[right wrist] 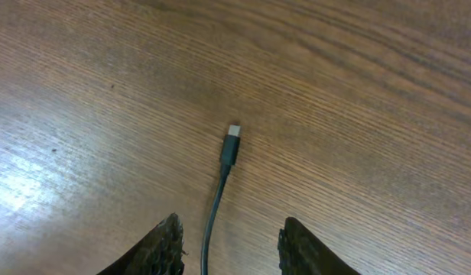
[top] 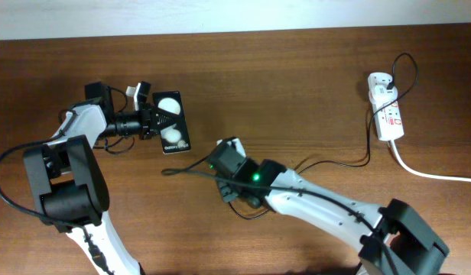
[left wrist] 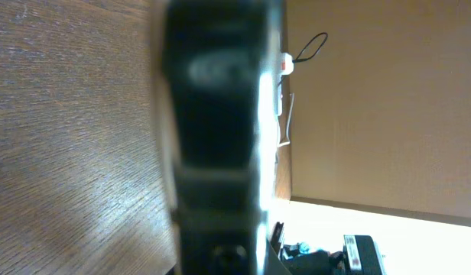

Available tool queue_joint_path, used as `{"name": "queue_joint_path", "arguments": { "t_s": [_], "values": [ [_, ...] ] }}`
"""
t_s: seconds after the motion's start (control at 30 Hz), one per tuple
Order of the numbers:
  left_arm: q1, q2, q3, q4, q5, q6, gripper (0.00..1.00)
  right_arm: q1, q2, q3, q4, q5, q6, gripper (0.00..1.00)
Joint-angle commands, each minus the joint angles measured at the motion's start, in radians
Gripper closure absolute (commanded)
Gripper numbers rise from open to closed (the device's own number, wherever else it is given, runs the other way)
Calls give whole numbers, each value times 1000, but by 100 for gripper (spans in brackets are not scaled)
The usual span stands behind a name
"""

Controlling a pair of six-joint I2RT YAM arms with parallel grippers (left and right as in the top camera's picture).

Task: Plug charger to phone and switch on socket
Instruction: 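Grasp the black USB-C cable near its plug with the right gripper, then lift the cable plug and move it toward the phone's bottom port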

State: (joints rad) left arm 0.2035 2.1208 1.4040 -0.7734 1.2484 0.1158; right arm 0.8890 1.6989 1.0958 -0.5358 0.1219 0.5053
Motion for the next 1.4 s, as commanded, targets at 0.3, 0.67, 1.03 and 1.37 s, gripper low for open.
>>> {"name": "queue_joint_path", "arguments": {
  "t_s": [0.3,0.67,1.03,1.37],
  "values": [
    [-1,5,-3,1,34,13,100,53,211,2,110,47,61,71],
    [-1,5,-3,1,34,13,100,53,239,2,154,74,61,78],
    [-1,5,-3,1,34,13,100,52,238,2,103,74,56,93],
    [-1,5,-3,1,34,13,100,-87,68,57,17,-385,-120,96]
  ]
}}
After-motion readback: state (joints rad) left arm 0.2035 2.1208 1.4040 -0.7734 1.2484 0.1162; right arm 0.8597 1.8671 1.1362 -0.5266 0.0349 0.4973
